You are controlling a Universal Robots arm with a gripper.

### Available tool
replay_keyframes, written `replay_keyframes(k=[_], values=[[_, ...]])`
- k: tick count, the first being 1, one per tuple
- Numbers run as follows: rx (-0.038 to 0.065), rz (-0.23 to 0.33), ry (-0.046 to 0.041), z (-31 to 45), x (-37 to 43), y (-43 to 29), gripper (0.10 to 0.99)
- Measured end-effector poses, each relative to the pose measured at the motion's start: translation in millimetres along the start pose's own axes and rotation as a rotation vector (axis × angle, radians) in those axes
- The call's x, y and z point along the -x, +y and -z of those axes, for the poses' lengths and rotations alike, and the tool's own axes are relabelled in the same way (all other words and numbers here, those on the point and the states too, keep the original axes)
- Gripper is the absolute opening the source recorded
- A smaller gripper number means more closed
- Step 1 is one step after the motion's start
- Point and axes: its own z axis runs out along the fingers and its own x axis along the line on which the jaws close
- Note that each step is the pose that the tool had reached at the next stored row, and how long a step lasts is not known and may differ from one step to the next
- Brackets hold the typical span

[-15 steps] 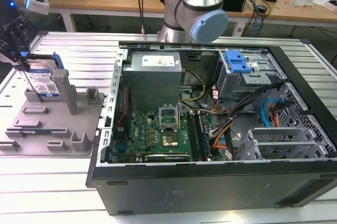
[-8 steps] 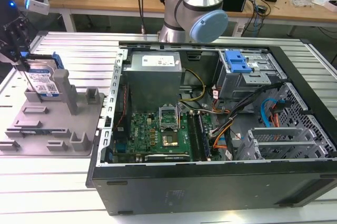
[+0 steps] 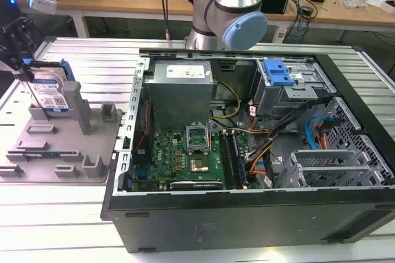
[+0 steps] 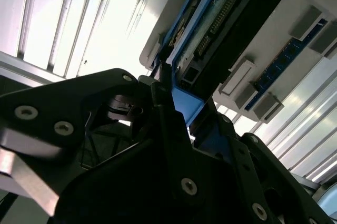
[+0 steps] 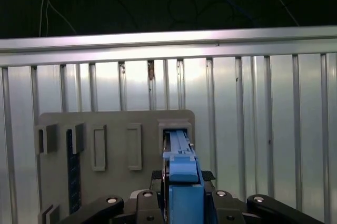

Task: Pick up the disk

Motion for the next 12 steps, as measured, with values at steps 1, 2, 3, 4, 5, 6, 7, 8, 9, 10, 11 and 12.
replay_keyframes(k=[1, 2, 3, 4, 5, 6, 7, 8, 9, 10, 11, 12], values=[[0.000, 0.001, 0.0000, 3.3, 0.0, 0.0, 0.369], [0.000, 0.001, 0.0000, 6.2, 0.0, 0.0, 0.369], [0.000, 0.001, 0.0000, 9.0, 0.0, -0.1, 0.369], [0.000, 0.002, -0.0001, 17.0, -0.1, -0.1, 0.369], [0.000, 0.003, -0.0004, 24.7, 0.0, -0.1, 0.369], [0.000, 0.003, -0.0006, 30.7, -0.1, -0.1, 0.369], [0.000, 0.003, -0.0008, 37.4, -0.1, -0.2, 0.369], [0.000, 0.004, -0.0009, 42.7, -0.2, -0.2, 0.369], [0.000, 0.004, -0.0012, 46.8, -0.1, -0.3, 0.369], [0.000, 0.004, -0.0013, 54.8, -0.2, -0.3, 0.369], [0.000, 0.005, -0.0015, 60.8, -0.2, -0.3, 0.369], [0.000, 0.005, -0.0017, 64.2, -0.2, -0.4, 0.369]])
